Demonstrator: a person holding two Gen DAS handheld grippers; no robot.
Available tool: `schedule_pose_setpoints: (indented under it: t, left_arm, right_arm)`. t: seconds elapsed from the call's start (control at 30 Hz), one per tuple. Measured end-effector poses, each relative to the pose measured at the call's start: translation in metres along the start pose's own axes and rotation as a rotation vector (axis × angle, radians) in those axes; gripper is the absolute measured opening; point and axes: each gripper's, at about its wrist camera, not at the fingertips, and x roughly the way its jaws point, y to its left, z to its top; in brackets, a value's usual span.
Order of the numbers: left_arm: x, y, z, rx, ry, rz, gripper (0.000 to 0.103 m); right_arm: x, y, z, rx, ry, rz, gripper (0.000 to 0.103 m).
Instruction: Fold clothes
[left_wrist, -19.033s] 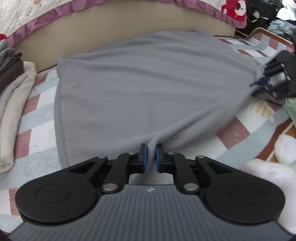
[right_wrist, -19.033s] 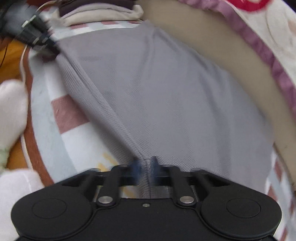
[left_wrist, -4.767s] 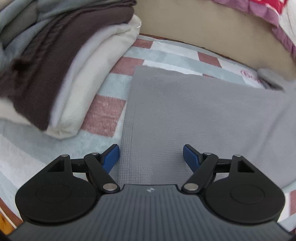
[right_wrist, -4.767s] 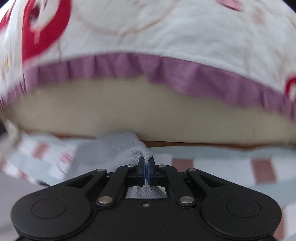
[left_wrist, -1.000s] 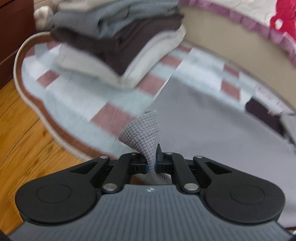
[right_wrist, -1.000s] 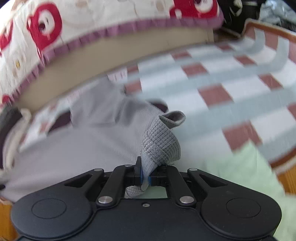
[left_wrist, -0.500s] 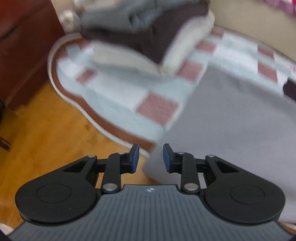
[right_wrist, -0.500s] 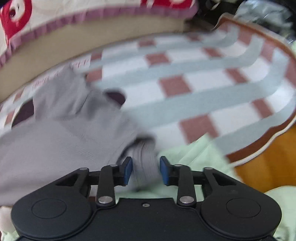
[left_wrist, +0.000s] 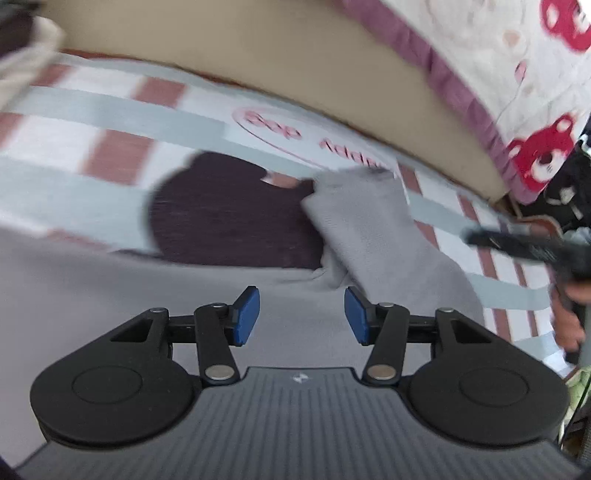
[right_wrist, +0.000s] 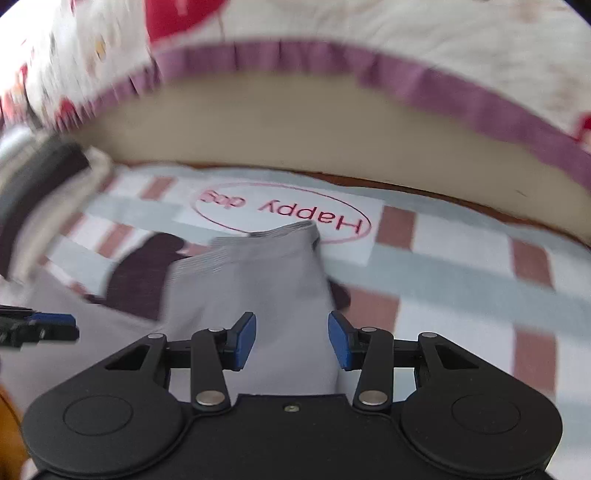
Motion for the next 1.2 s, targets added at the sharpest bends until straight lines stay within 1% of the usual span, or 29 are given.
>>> schedule_pose_setpoints:
  t: [0.03,0.1,0.17,0.23,0.27,0.3,0.33,0.37,0.4,0.43,0.47,0.5,0.57,0.6,0.63,0.67,0.77,0.8,0.83,0.9,0.93,0.97,1.0,1.03,1.07,1.1,1.13,1.17,1.2]
  left_arm:
    - [0.017,-0.003,0.007,0.005,0.013,0.007,0.051]
    - [0.043,-0.001,0.021,0.005,0.037,0.001,0.053]
    - [0.065,0.002,0.033,-0.003,0.052,-0.016,0.056]
    - [0.078,0.009,0.043,-0.03,0.043,-0.045,0.06]
    - [0.082,0.009,0.047,-0.034,0.035,-0.068,0.068]
    - [0.084,0.007,0.05,-0.027,0.033,-0.095,0.072]
    - [0.084,0.004,0.048,-0.019,0.022,-0.119,0.077]
    - [0.082,0.0,0.045,-0.012,-0.003,-0.142,0.074]
    - [0.081,-0.004,0.041,-0.005,-0.029,-0.166,0.07]
    - [0.08,-0.008,0.037,0.001,-0.054,-0.189,0.048]
    - [0.076,-0.01,0.033,0.007,-0.081,-0.212,0.022]
    - [0.071,-0.012,0.028,0.011,-0.11,-0.235,0.015]
    - [0.06,-0.014,0.019,0.03,-0.146,-0.269,0.014]
    - [0.055,-0.015,0.015,0.045,-0.162,-0.29,0.014]
    - [0.051,-0.017,0.01,0.063,-0.173,-0.322,0.01]
    - [0.047,-0.019,0.006,0.081,-0.169,-0.361,0.007]
    - [0.033,-0.032,-0.011,0.182,-0.113,-0.492,0.007]
    - [0.031,-0.035,-0.013,0.204,-0.092,-0.484,0.007]
    - [0.031,-0.037,-0.012,0.217,-0.079,-0.44,0.009]
    - [0.03,-0.04,-0.011,0.242,-0.053,-0.353,0.024]
    - [0.031,-0.038,-0.008,0.24,-0.05,-0.297,0.05]
    - [0.03,-0.034,-0.003,0.232,-0.065,-0.241,0.073]
    - [0.029,-0.029,0.002,0.23,-0.088,-0.193,0.079]
    - [0.027,-0.023,0.007,0.23,-0.111,-0.162,0.08]
    - [0.024,-0.018,0.013,0.232,-0.135,-0.146,0.083]
    - [0.025,-0.014,0.02,0.235,-0.135,-0.139,0.088]
    - [0.03,-0.01,0.028,0.24,-0.102,-0.159,0.094]
    - [0.037,-0.006,0.036,0.243,-0.057,-0.196,0.094]
    - [0.044,-0.003,0.044,0.236,-0.03,-0.224,0.094]
  right_arm:
    - [0.017,-0.003,0.007,0.003,0.012,0.0,0.049]
    - [0.045,-0.01,0.017,0.017,0.038,0.059,0.05]
    - [0.066,-0.018,0.018,0.029,0.042,0.104,0.053]
    - [0.082,-0.02,0.013,0.034,0.031,0.095,0.053]
    - [0.087,-0.019,0.009,0.038,0.022,0.081,0.053]
    - [0.089,-0.019,0.005,0.042,0.008,0.093,0.043]
    - [0.088,-0.018,0.001,0.041,-0.014,0.136,0.033]
    - [0.083,-0.016,-0.003,0.033,-0.04,0.165,0.009]
    - [0.075,-0.013,-0.007,0.014,-0.072,0.174,0.005]
    - [0.066,-0.012,-0.011,0.01,-0.103,0.177,0.005]
    - [0.056,-0.012,-0.015,0.025,-0.13,0.171,0.005]
    - [0.046,-0.013,-0.019,0.051,-0.152,0.162,0.005]
    - [0.03,-0.014,-0.025,0.091,-0.152,0.143,0.005]
    - [0.024,-0.01,-0.028,0.069,-0.136,0.115,0.005]
    - [0.018,-0.006,-0.032,0.046,-0.119,0.087,0.005]
    - [0.012,-0.002,-0.035,0.024,-0.103,0.058,0.005]
    - [0.011,0.002,-0.04,0.001,-0.04,-0.054,0.009]
    - [0.014,0.0,-0.041,0.008,-0.029,-0.069,0.009]
    - [0.016,-0.003,-0.042,0.015,-0.018,-0.084,0.007]
    - [0.02,-0.007,-0.041,0.032,-0.003,-0.132,0.003]
    - [0.017,-0.007,-0.039,0.046,-0.012,-0.162,0.003]
    - [0.011,-0.006,-0.039,0.062,-0.042,-0.156,0.003]
    - [0.001,-0.005,-0.04,0.076,-0.086,-0.115,0.003]
    - [-0.009,-0.004,-0.041,0.089,-0.129,-0.074,0.003]
    - [-0.015,-0.002,-0.044,0.091,-0.137,-0.01,0.003]
    - [-0.017,0.002,-0.05,0.077,-0.096,0.086,0.003]
    - [-0.018,0.006,-0.055,0.062,-0.054,0.181,0.003]
    - [-0.017,0.012,-0.063,0.033,0.008,0.273,0.003]
    - [-0.012,0.021,-0.074,-0.016,0.1,0.361,0.002]
